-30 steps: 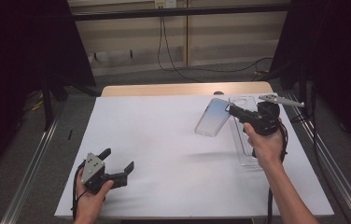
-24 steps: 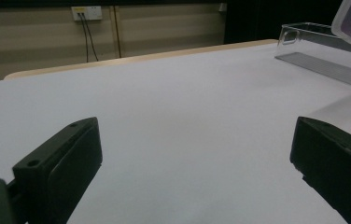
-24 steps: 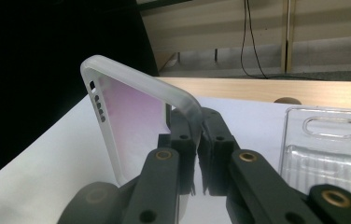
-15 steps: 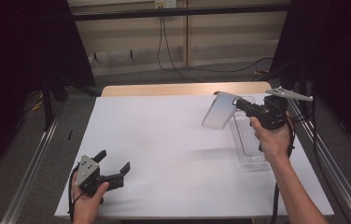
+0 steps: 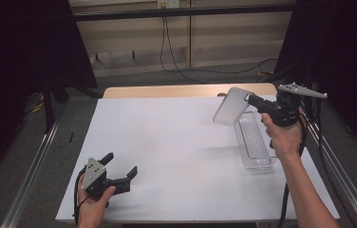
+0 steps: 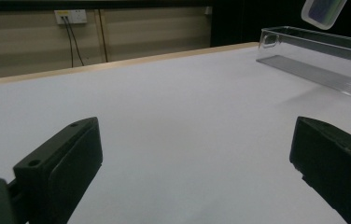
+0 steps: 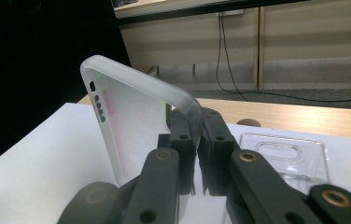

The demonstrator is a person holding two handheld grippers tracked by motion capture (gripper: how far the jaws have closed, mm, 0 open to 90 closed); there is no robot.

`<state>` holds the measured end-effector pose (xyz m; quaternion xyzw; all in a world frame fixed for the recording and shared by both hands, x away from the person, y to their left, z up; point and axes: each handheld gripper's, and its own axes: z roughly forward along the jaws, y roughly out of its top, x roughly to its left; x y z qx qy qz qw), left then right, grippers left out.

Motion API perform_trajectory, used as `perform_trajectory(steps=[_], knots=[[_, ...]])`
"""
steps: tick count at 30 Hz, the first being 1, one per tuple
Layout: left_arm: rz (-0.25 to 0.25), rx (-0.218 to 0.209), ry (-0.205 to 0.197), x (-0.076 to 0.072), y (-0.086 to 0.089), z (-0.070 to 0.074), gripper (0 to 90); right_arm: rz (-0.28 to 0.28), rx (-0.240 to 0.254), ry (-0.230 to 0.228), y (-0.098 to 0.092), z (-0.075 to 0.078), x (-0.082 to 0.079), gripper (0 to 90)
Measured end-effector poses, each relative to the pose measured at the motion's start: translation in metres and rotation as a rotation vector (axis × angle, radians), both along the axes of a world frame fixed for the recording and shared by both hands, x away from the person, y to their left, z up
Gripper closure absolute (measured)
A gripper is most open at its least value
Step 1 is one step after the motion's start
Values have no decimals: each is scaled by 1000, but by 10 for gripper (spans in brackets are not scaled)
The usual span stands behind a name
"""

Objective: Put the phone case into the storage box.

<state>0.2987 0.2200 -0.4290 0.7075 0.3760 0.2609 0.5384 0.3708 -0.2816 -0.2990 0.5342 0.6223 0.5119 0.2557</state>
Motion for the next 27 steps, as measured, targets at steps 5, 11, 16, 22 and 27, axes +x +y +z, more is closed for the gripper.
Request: perform_trajectory(steps=[5,11,16,22,27], knots=[[6,-7,6,2,1,-1,25,-24,-34,8,-6,1,5,853],[0,-1,4,3,1,-1,29,-53,-55,11,-15,4,10,853],[7,-5,5,3,3,-1,30,-66,-68,1,-20,7,12,853],[-8,-3,19,3,2,-1,30,-88,-84,-4,-27,7,18,853],[-8,-7,17,2,2,-1,30,-115,-97,0,-31,4,23,853]])
